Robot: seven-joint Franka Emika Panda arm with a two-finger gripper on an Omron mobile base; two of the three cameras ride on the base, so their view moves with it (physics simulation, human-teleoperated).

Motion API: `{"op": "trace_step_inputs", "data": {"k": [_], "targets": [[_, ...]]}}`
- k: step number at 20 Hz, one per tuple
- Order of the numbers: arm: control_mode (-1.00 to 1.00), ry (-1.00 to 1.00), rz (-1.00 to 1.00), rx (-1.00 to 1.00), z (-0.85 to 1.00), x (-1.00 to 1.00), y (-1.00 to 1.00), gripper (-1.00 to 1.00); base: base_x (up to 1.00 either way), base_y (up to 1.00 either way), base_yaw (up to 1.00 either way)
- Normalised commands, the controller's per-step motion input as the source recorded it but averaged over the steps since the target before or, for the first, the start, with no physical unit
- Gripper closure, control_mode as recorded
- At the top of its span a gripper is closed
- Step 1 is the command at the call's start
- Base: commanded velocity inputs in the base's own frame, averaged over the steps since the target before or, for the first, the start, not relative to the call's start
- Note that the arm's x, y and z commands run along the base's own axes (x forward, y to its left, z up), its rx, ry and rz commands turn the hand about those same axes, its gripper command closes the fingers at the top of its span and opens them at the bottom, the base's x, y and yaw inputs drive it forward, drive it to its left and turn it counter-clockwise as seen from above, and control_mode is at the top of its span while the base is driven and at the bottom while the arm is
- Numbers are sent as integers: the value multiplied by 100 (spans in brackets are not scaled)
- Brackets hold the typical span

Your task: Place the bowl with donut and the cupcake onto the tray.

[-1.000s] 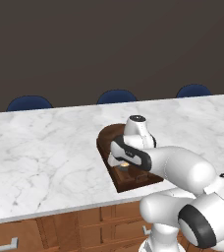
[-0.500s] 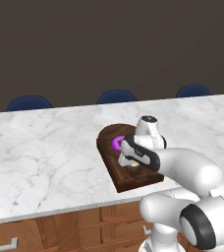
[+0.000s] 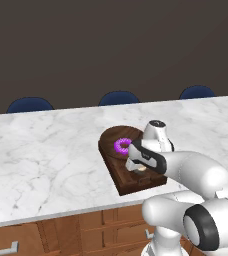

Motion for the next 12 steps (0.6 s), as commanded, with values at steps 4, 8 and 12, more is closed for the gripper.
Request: {"op": "trace_step_inputs", "data": {"k": [4,8,12], "targets": [[-100,0,0,0,-9,0,-8,100,0,0,0],[-100,0,0,0,-13,0,-1,100,0,0,0],[-100,0,0,0,-9,0,0,100,0,0,0]]}}
